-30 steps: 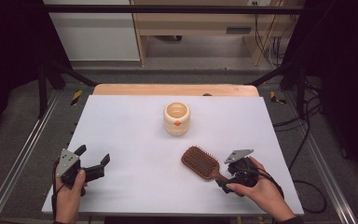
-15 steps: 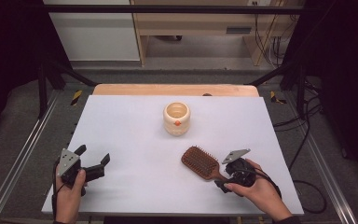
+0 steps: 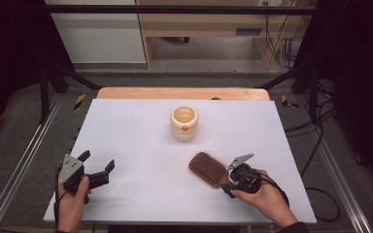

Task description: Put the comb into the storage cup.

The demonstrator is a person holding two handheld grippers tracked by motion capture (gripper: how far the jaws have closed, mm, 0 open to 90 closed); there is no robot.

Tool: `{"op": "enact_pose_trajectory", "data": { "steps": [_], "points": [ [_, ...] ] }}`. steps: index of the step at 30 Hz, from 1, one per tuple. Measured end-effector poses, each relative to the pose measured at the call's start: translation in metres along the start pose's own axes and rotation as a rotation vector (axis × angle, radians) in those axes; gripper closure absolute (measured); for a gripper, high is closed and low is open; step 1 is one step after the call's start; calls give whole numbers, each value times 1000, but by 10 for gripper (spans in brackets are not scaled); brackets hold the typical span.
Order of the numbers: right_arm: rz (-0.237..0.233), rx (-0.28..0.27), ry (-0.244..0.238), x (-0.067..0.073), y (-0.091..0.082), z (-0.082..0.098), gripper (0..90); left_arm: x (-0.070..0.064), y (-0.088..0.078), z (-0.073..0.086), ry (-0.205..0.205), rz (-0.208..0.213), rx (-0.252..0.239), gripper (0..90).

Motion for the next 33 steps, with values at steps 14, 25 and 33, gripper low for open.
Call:
{"op": "enact_pose_trajectory", "data": {
  "steps": [14,25,33],
  "points": [
    [0,41,9,-4,3,3,573,4,0,-1,-3,-4,-1,20],
    [1,60,15,-6,5,4,608,3,0,0,-1,1,2,21],
    [20,81,0,-5,6,3,660,1,1,1,2,4,6,22]
  ]
}}
Point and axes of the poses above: each handheld gripper's, and its own axes: y roughly forward along the jaws, z roughly out of its underside, x roughly to its left, the point moved 9 cm from there along y, roughly forward along the jaws, and after that the axes turned 15 degrees about -z, right-handed, at the moved point
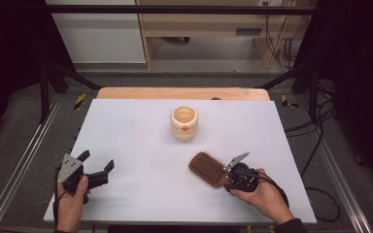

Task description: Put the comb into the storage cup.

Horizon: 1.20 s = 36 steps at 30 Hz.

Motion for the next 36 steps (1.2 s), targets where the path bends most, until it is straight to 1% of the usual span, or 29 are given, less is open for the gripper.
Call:
{"op": "enact_pose_trajectory", "data": {
  "steps": [2,3,4,5,6,7,9,16,17,18,19,20,21,23,25,27,28,29,30,31,33,34,35,36],
  "points": [
    [3,4,-3,0,0,0,665,0,0,1,2,1,4,22],
    [12,6,-5,2,1,0,689,-1,0,0,2,2,3,22],
    [12,6,-5,2,1,0,689,-1,0,0,2,2,3,22],
    [13,7,-11,2,1,0,708,-1,0,0,3,2,2,22],
    [9,5,-1,3,1,0,712,-3,0,1,8,4,2,22],
    [9,5,-1,3,1,0,712,-3,0,1,8,4,2,22],
    [-10,5,17,1,1,0,724,-4,0,1,14,4,4,22],
    [-5,6,18,1,1,0,729,-2,-1,0,4,2,1,23],
    [-3,-6,22,2,0,0,729,-2,-2,0,-1,3,0,23],
    [-3,-6,22,2,0,0,729,-2,-2,0,-1,3,0,23],
    [3,-23,26,1,-1,-1,730,-1,-2,-1,-1,4,-2,23],
    [3,-23,26,1,-1,-1,730,-2,-2,-1,-1,5,-4,23],
    [7,-32,26,1,-2,-2,730,-1,-2,-2,-2,5,-6,23],
    [12,-80,23,-2,-8,-6,730,0,-3,-2,-7,0,-3,27],
    [12,-90,26,-1,-10,-7,730,0,-3,-2,-12,-6,-6,28],
    [22,-116,19,-1,-13,-11,730,0,-4,-4,-18,-2,-12,30],
    [26,-134,19,-1,-14,-13,730,0,-5,-4,-14,-6,-13,30],
    [31,-156,9,-1,-16,-16,730,-1,-5,-5,-18,0,-18,31],
    [34,-215,-4,0,-19,-21,730,-1,-9,-12,-30,-2,-58,36],
    [37,-234,-1,0,-20,-22,730,-1,-9,-12,-30,-2,-58,36],
    [51,-276,-10,1,-23,-26,730,-2,-14,-20,-51,6,-95,36],
    [56,-296,-6,1,-25,-28,730,-4,-15,-22,-59,14,-101,35],
    [56,-296,-6,1,-25,-28,730,-5,-16,-22,-68,24,-99,35],
    [64,-313,-9,1,-26,-30,730,-8,-16,-22,-78,38,-93,35]
  ]
}}
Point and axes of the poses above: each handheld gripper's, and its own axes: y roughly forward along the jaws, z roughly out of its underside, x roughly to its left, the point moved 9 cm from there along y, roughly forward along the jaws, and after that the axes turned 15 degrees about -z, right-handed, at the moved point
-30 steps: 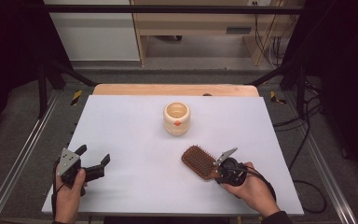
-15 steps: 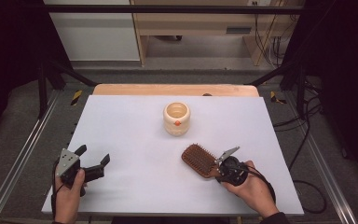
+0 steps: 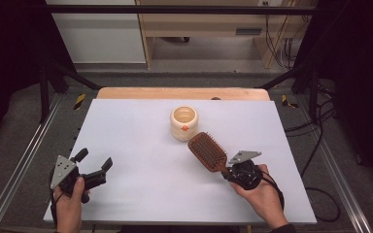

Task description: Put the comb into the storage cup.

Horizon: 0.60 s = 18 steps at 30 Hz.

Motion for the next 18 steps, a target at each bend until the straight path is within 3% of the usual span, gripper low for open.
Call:
{"op": "enact_pose_trajectory", "data": {
  "steps": [3,4,5,6,7,9,10,12,13,15,16,17,18],
  "points": [
    [9,-100,-22,3,0,-14,730,-9,-1,-2,-29,40,1,40],
    [8,-116,-26,5,0,-17,730,-15,-3,-3,-43,67,-1,40],
    [8,-116,-26,5,0,-17,730,-15,-3,-3,-43,67,-1,40],
    [4,-172,-37,9,1,-26,730,-20,-4,-4,-50,84,-2,40],
    [-1,-189,-39,10,2,-28,730,-23,-5,-4,-53,95,0,39],
    [2,-218,-55,14,3,-33,730,-38,-6,-7,-63,138,7,36],
    [2,-218,-55,14,3,-33,730,-38,-6,-7,-63,138,7,36],
    [-6,-234,-75,18,6,-38,730,-57,-7,-9,-79,191,16,35],
    [-6,-234,-75,18,6,-38,730,-57,-7,-9,-79,191,16,33],
    [-12,-253,-80,20,9,-42,730,-77,-8,-13,-85,238,19,31],
    [-12,-253,-80,20,9,-42,730,-77,-8,-13,-85,238,19,30],
    [-23,-279,-85,21,11,-46,730,-90,-6,-16,-108,272,26,30],
    [-23,-279,-85,21,11,-46,730,-90,-6,-16,-108,272,26,30]
  ]
}}
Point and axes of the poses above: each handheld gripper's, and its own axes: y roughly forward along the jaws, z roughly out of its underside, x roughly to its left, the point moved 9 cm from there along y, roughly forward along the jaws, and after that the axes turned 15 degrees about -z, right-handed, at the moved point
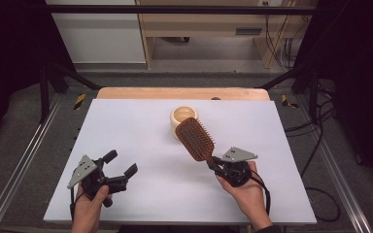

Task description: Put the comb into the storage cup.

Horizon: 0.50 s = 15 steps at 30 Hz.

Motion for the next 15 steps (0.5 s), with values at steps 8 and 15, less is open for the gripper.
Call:
{"op": "enact_pose_trajectory", "data": {
  "steps": [8,15],
  "points": [
    [-23,-66,-48,9,6,-23,730,-35,22,-11,11,56,9,34],
    [-36,-113,-75,13,6,-34,730,-60,39,-24,-11,98,25,39]
  ]
}}
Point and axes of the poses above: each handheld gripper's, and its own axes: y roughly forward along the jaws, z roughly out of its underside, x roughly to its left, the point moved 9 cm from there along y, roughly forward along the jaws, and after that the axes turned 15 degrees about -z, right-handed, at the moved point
